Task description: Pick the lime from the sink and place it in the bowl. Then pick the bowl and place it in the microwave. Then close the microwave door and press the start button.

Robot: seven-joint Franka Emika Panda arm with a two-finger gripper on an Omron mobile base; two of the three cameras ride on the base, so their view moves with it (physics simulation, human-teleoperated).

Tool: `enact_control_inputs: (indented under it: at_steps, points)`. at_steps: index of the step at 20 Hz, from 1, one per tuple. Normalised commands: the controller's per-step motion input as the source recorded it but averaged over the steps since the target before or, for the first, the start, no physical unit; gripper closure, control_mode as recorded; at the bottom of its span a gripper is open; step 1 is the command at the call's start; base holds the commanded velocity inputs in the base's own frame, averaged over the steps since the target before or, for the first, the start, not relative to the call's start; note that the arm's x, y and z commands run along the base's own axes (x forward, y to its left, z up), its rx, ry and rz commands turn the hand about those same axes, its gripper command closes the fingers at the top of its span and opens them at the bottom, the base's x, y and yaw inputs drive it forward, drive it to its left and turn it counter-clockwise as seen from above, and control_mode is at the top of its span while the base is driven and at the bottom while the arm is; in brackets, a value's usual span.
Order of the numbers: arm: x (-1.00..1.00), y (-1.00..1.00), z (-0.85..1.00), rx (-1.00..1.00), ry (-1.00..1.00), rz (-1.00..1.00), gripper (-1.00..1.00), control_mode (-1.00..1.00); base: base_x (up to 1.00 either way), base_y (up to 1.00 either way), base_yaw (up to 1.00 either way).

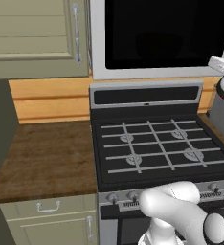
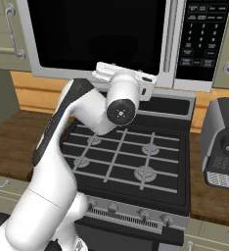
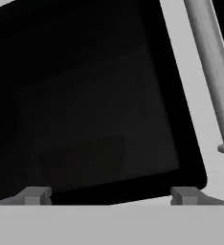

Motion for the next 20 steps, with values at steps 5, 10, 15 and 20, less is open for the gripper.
enact_control_inputs:
  at_steps: [5,10,15,20]
  points:
    - [-0.75,-1.0,0.0,0.23,-0.06,0.01,-1.0,-1.0,0.0,0.0,0.0]
    - [-0.09,-0.93,0.0,0.15,0.0,0.07,-1.0,-1.0,0.0,0.0,0.0]
    - [0.08,-0.32,0.07,0.15,-0.02,0.33,-1.0,-1.0,0.0,0.0,0.0]
    - [0.02,0.0,0.13,0.19,0.0,0.43,-1.0,-1.0,0.0,0.0,0.0]
